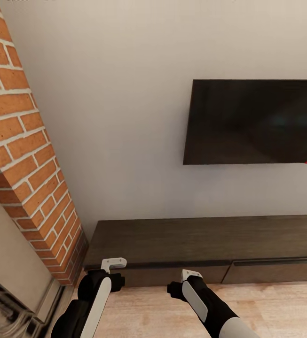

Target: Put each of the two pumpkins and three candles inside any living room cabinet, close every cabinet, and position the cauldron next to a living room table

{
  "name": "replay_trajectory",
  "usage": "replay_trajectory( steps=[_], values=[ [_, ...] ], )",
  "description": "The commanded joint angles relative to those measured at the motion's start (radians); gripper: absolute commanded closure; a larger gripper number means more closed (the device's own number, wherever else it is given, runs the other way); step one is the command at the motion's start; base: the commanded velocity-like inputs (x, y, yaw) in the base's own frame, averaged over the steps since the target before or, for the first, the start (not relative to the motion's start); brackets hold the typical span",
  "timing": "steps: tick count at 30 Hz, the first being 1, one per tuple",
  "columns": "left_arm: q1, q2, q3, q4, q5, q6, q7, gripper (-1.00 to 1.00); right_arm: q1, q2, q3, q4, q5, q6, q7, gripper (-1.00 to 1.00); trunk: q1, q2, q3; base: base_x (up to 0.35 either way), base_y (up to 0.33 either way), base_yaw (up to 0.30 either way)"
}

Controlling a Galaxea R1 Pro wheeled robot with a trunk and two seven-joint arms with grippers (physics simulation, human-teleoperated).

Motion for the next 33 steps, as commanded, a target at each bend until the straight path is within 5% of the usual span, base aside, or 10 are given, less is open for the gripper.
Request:
replay_trajectory(
  steps=[1,20,23,30,33],
  values=[
    [-0.001,0.0,-0.001,-0.001,0.01,0.002,0.01,-1.0,-0.001,-0.001,0.005,-0.002,-0.011,0.001,-0.01,-1.0,-0.004,0.006,0.002,0.0,0.0,0.0],
    [-0.001,-0.002,-0.001,0.027,0.01,0.001,0.01,-1.0,-0.001,-0.002,0.005,0.01,-0.011,-0.001,-0.007,-1.0,-0.077,0.139,0.061,0.0,0.0,0.0],
    [-0.001,0.001,0.001,0.057,0.009,0.0,0.01,-1.0,-0.001,-0.021,0.005,0.013,-0.013,-0.001,-0.006,-1.0,-0.088,0.16,0.071,0.0,0.0,0.0],
    [-0.034,0.005,0.004,0.311,0.004,-0.019,0.01,-1.0,0.0,-0.053,0.006,0.026,-0.019,-0.003,-0.005,-1.0,-0.115,0.209,0.093,0.0,0.0,0.0],
    [-0.042,0.018,0.003,0.483,0.003,-0.119,0.007,-1.0,-0.001,-0.056,0.007,0.056,-0.019,-0.008,-0.005,-1.0,-0.126,0.23,0.102,0.0,0.0,0.0]
  ],
)
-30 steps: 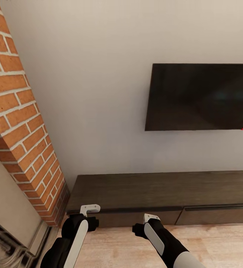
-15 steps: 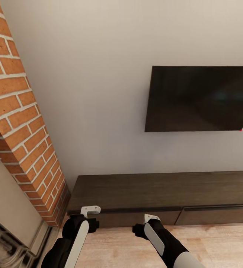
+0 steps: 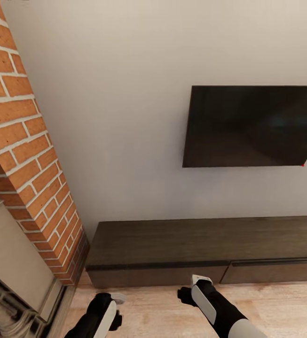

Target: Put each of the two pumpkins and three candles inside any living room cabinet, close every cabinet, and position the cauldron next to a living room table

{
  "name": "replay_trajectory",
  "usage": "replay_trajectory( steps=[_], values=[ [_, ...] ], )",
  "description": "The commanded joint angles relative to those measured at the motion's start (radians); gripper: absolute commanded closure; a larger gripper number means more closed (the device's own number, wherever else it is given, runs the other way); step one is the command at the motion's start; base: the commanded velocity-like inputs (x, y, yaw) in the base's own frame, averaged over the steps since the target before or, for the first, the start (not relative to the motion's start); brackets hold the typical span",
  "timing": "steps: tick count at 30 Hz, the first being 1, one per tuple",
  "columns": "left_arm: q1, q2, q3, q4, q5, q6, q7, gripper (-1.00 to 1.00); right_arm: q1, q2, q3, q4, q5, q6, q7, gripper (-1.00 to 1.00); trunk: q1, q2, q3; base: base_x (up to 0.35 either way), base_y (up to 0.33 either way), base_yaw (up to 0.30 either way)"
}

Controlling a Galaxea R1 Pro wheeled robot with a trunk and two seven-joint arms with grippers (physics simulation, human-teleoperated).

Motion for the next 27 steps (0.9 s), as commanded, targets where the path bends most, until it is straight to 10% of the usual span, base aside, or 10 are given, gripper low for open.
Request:
replay_trajectory(
  steps=[1,9,18,27],
  values=[
    [-0.002,0.009,-0.002,0.063,0.01,-0.046,0.01,-1.0,0.0,-0.001,0.005,0.035,-0.01,-0.009,-0.009,-1.0,-0.004,0.006,0.002,0.0,0.0,0.0],
    [-0.005,0.098,-0.005,0.518,0.012,-0.393,0.0,-1.0,0.032,-0.002,0.006,0.521,-0.012,-0.4,-0.006,-1.0,-0.034,0.062,0.027,0.0,0.0,0.0],
    [-0.004,0.176,-0.015,0.795,0.007,-0.704,-0.054,-1.0,0.243,-0.012,0.006,0.566,-0.003,-0.636,-0.007,-1.0,-0.069,0.125,0.055,0.0,0.0,0.0],
    [0.013,0.189,-0.021,0.885,0.004,-0.874,-0.118,-1.0,0.378,-0.056,0.008,0.567,-0.002,-0.706,-0.007,-1.0,-0.076,0.139,0.061,0.0,0.0,0.0]
  ],
)
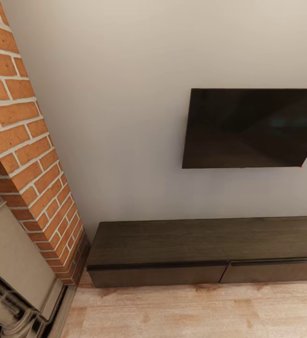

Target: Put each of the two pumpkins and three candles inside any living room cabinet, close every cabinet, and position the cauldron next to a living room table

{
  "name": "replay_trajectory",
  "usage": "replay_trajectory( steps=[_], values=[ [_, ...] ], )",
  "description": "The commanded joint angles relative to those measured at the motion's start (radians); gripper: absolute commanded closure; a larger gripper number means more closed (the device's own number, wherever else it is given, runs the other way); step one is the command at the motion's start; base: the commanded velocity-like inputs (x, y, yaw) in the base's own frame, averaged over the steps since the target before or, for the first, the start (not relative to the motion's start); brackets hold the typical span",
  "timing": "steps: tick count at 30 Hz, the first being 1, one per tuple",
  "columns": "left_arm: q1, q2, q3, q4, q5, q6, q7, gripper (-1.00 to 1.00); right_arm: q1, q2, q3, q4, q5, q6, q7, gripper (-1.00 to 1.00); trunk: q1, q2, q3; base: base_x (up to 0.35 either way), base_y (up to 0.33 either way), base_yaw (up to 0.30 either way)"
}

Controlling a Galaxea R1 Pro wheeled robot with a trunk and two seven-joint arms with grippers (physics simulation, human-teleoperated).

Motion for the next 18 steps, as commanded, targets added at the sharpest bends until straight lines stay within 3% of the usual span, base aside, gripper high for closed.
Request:
replay_trajectory(
  steps=[1,5,10,15,18],
  values=[
    [0.002,0.0,-0.009,0.011,0.008,-0.013,0.003,-1.0,0.014,-0.015,0.01,0.0,-0.01,-0.004,-0.002,-1.0,0.001,-0.002,-0.002,0.0,0.0,0.0],
    [0.028,0.001,-0.01,0.036,0.007,-0.066,-0.006,-1.0,0.03,-0.061,0.012,0.001,-0.012,-0.001,-0.001,-1.0,0.001,-0.002,-0.002,0.0,0.0,0.0],
    [0.044,0.02,-0.011,0.04,0.008,-0.078,-0.142,-1.0,0.052,-0.082,0.014,0.001,-0.008,0.005,0.021,-1.0,0.001,-0.002,-0.002,0.0,0.0,0.0],
    [0.058,0.044,-0.011,0.041,0.006,-0.084,-0.182,-1.0,0.07,-0.116,0.016,0.001,-0.008,0.009,0.184,-1.0,0.001,-0.002,-0.002,0.0,0.0,0.0],
    [0.061,0.043,-0.011,0.041,0.005,-0.085,-0.185,-1.0,0.079,-0.121,0.017,0.001,-0.008,0.008,0.224,-1.0,0.001,-0.002,-0.002,0.0,0.0,0.0]
  ],
)
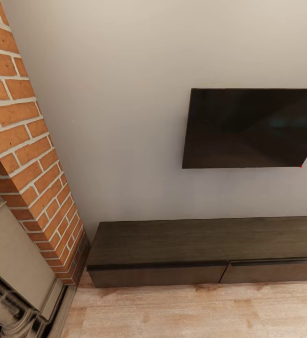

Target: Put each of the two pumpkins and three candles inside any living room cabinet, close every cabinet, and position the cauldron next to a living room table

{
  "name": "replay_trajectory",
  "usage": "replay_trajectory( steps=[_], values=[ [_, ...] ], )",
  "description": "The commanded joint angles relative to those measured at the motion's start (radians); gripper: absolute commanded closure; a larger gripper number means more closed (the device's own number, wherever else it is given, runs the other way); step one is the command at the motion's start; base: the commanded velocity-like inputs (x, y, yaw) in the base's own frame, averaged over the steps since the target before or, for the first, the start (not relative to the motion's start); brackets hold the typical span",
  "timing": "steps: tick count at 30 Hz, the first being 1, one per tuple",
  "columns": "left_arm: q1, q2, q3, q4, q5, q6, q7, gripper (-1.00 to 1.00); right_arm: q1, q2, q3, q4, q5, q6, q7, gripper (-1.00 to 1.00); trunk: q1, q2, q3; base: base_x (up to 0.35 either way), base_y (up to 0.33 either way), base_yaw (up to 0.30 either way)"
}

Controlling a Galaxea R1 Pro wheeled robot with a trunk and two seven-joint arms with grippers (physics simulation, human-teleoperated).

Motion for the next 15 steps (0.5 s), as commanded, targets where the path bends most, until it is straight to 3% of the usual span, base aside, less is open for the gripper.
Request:
replay_trajectory(
  steps=[1,6,10,12,15],
  values=[
    [0.0,-0.002,-0.008,0.0,0.01,-0.003,0.002,-1.0,0.001,0.0,0.008,0.0,-0.008,-0.003,0.002,-1.0,0.001,-0.002,-0.002,0.0,0.0,0.0],
    [0.0,-0.015,-0.004,0.0,0.014,-0.001,0.002,-1.0,0.003,0.021,0.008,-0.002,-0.012,-0.01,0.011,-1.0,0.001,-0.002,-0.002,0.0,0.0,0.0],
    [0.0,-0.032,-0.003,0.0,0.014,-0.001,0.002,-1.0,0.003,0.121,0.006,-0.002,-0.014,-0.012,0.012,-1.0,0.001,-0.002,-0.002,0.0,0.0,0.0],
    [0.0,-0.032,-0.003,0.0,0.014,-0.002,0.002,-1.0,0.003,0.136,0.006,-0.002,-0.015,-0.011,0.012,-1.0,0.001,-0.002,-0.002,0.0,0.0,0.0],
    [0.0,-0.032,-0.003,0.0,0.014,-0.002,0.002,-1.0,0.003,0.135,0.005,-0.002,-0.013,-0.012,0.012,-1.0,0.001,-0.002,-0.002,0.0,0.0,0.0]
  ],
)
